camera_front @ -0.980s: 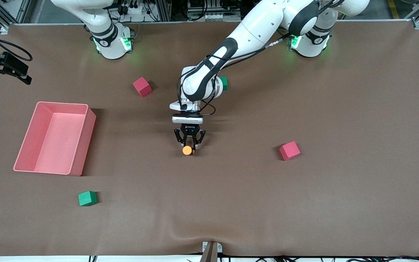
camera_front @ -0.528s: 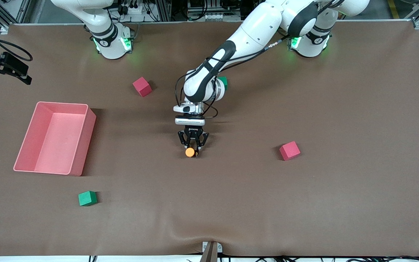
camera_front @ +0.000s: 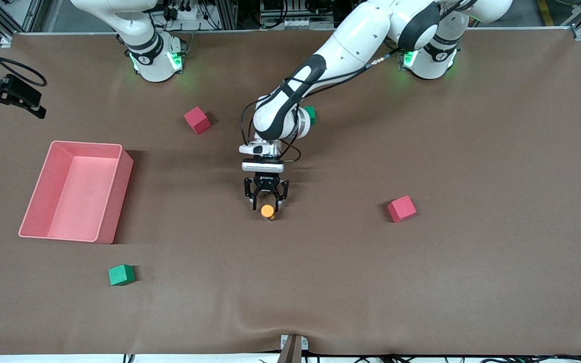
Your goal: Place and upright button with both arms
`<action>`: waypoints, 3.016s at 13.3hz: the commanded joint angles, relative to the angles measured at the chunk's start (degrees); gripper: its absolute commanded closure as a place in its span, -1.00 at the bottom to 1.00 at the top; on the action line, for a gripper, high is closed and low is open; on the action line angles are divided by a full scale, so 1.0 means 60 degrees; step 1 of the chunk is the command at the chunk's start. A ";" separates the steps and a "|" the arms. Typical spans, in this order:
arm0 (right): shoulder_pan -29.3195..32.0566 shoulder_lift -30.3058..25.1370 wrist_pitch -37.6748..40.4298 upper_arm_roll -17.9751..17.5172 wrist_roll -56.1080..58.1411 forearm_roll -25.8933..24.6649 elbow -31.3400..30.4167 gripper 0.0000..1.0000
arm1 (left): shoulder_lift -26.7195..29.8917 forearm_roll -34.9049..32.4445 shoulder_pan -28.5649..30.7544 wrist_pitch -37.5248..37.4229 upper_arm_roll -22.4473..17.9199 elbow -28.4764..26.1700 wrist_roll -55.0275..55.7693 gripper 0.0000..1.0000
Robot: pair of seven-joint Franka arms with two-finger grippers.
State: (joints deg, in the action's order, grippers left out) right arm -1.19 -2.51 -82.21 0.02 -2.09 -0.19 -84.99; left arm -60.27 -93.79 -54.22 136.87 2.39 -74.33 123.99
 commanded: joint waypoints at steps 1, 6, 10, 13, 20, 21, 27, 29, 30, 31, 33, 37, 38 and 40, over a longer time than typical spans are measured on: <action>0.0008 0.0009 0.0064 0.0011 0.0041 0.0105 0.0058 -1.00 | 0.0010 0.0656 -0.0060 -0.0004 0.0436 0.0261 0.0371 -1.00; -0.0036 0.0009 0.0050 0.0011 -0.0003 0.0017 0.0087 -1.00 | 0.0918 0.3876 -0.0193 -0.0719 0.1152 -0.0297 -0.0855 -1.00; -0.0021 0.0009 0.0079 0.0011 -0.0003 0.0017 0.0073 -1.00 | 0.2073 0.7524 -0.0163 -0.2053 0.1404 -0.0238 -0.3651 -1.00; -0.0021 0.0009 0.0064 0.0011 -0.0003 0.0017 0.0073 -1.00 | 0.3142 0.9356 -0.0017 -0.2581 0.1389 -0.0209 -0.5220 -1.00; -0.0021 0.0009 0.0064 0.0011 0.0070 0.0032 0.0073 -1.00 | 0.6468 1.3870 0.2338 -0.5434 0.1316 -0.0195 -0.9994 -1.00; -0.0007 0.0009 0.0064 -0.0004 0.0085 0.0032 0.0073 -1.00 | 0.6819 1.4149 0.2719 -0.5860 0.1301 -0.0195 -1.0421 -1.00; -0.0036 0.0009 0.0079 -0.0004 0.0114 -0.0012 0.0073 -1.00 | 0.8666 1.4503 0.5280 -0.9114 0.1345 -0.0253 -1.5044 -1.00; -0.0021 0.0009 0.0064 -0.0004 0.0100 -0.0012 0.0073 -1.00 | 0.8960 1.4780 0.6262 -0.9495 0.1345 -0.0282 -1.6556 -1.00; -0.0021 0.0009 0.0079 -0.0004 0.0100 -0.0012 0.0073 -1.00 | 0.9092 1.4941 0.6746 -0.9584 0.1345 -0.0369 -1.7303 -1.00; -0.0036 0.0009 0.0064 0.0011 0.0100 -0.0012 0.0073 -1.00 | 0.9296 1.5074 0.7186 -0.9599 0.1345 -0.0646 -1.7876 -1.00; -0.0007 0.0009 0.0079 -0.0004 0.0100 0.0002 0.0058 -1.00 | 0.9896 1.5380 0.8108 -0.9381 0.1345 -0.1421 -1.8552 -1.00; 0.0066 0.0009 0.0123 0.0011 0.0100 0.0003 0.0029 -1.00 | 1.0571 1.5996 0.9517 -0.8750 0.1345 -0.2579 -1.9727 -1.00; 0.0096 -0.0006 0.0224 0.0025 0.0085 0.0017 0.0043 -1.00 | 1.0732 1.6259 0.9693 -0.8634 0.1345 -0.2901 -1.9713 -1.00; 0.0052 -0.0006 0.0240 0.0026 0.0085 0.0017 0.0043 -1.00 | 1.0924 1.6305 0.9710 -0.8545 0.1302 -0.3109 -1.9654 -1.00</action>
State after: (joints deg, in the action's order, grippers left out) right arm -1.13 -2.50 -81.42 0.24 -1.97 -0.20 -85.06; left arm 1.92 2.81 3.33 83.87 9.70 -89.13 6.19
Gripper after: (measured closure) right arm 0.000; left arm 0.000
